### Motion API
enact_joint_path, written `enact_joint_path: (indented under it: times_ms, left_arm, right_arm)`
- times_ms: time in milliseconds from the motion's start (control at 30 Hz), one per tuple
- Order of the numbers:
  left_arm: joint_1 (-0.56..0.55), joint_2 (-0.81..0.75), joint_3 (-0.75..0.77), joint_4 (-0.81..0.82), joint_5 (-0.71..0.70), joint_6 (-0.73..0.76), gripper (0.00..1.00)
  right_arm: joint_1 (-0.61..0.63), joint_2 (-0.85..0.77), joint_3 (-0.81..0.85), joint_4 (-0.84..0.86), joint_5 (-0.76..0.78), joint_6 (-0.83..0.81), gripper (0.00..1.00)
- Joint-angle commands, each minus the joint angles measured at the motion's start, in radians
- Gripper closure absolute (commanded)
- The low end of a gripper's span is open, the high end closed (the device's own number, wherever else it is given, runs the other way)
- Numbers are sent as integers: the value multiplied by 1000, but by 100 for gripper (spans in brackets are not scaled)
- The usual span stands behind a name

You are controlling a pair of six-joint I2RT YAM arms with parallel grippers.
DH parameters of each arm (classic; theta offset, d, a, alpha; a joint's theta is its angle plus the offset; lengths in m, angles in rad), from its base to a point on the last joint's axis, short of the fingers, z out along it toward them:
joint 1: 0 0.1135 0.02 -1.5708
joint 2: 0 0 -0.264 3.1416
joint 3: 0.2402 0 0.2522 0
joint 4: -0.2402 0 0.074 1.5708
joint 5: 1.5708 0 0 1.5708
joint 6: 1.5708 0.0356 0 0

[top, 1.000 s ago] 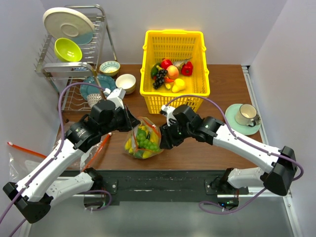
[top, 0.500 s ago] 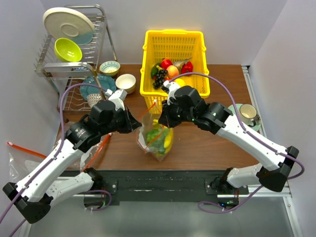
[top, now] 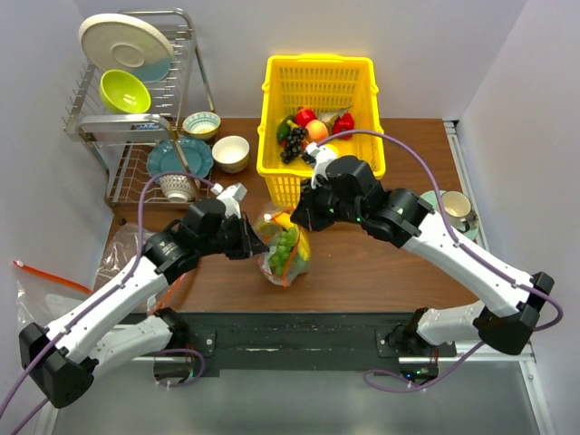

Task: Place the food in the zip-top bag and seal the zipper
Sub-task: Adjust the zipper food storage bag at the center of the board.

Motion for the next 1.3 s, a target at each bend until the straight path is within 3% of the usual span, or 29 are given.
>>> enact_joint_path:
  times_ms: [0,67,167,433,733,1033,1267]
  left_arm:
    - [-3,11,124,7,6,1,100]
    - [-5,17,265,-91,-63,47,100]
    - [-3,2,341,-144,-120,64,100]
    - [-5,-60,70,-3,-29,-2,100]
    - [-3,-72,227,-144,-184,76,100]
    - [-3,-51,244,-138,-190,89,100]
    - [-5,-49,220,-128,-195,93,100]
  right_arm:
    - [3,-28,-68,89,5,20,100]
    - [3,-16,-99,85,3,25,100]
    - [3,1,-92,67,5,28,100]
    - [3,47,181,-34,30,-12,100]
    - [2,114,92,-4,17,-1,100]
    - [-3,180,143,0,33,-6,100]
    - [-15,208,186,-30,33,-23,74]
